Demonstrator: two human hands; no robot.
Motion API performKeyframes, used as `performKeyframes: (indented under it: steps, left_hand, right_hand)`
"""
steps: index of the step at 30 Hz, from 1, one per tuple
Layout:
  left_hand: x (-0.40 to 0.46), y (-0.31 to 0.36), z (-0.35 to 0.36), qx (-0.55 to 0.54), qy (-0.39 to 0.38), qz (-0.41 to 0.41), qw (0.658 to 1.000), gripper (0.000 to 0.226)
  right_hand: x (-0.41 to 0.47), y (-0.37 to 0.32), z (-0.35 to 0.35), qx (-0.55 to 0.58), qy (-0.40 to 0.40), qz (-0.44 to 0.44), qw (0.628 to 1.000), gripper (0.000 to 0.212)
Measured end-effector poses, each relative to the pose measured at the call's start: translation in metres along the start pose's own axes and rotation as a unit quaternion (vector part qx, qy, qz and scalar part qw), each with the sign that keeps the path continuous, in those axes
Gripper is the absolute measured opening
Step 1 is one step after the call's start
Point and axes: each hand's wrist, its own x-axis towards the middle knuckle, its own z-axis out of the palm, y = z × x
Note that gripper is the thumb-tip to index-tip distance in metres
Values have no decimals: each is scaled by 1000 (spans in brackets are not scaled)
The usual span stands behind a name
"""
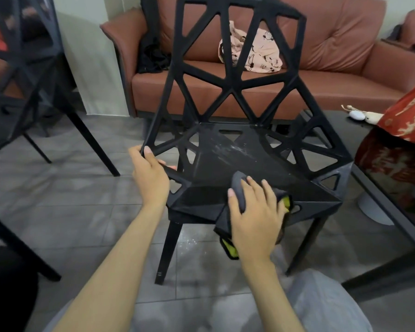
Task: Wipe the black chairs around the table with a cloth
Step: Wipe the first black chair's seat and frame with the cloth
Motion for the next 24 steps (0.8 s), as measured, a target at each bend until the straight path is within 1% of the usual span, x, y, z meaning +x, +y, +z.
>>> performKeyframes:
  steps: [3,5,7,9,11,12,14,16,18,20,22,24]
  left_hand:
    - [1,1,-2,5,-7,5,1000,18]
    - [-2,5,-4,14,-7,14,1000,17]
    - [-3,10,-7,15,-16,10,1000,17]
    - [2,15,-12,29,-33,-3,999,21]
    - [13,19,-17,107,-37,6,994,34]
    - [22,21,-19,168,-41,20,985,40]
    - [40,28,-17,275,-70,40,958,45]
    - [57,32,-12,329,-107,34,938,47]
    - [63,31,-7,332,-116,35,935,48]
    - [60,23,-3,305,-94,54,946,46]
    - [54,17,-3,304,-64,71,948,44]
    - [50,19,-1,309,-43,83,947,42]
  right_hand:
    - [-14,-65,18,2,-49,-77,996,53]
    - [-23,-94,28,12,-53,-108,993,52]
    - [-24,-96,30,-7,-54,-141,989,51]
    - [-19,-79,26,-35,-68,-192,978,52]
    - [-8,-57,19,-35,-73,-216,973,51]
    - [-1,-44,15,-31,-71,-207,975,49]
    - [14,-12,5,-23,-51,-163,985,46]
    - [34,29,-8,-32,-55,-98,993,47]
    - [53,70,-22,-33,-81,-24,996,49]
    - [66,98,-30,-34,-78,30,996,50]
    - [70,103,-27,-38,-59,61,996,49]
    - [65,89,-18,-41,-45,64,996,47]
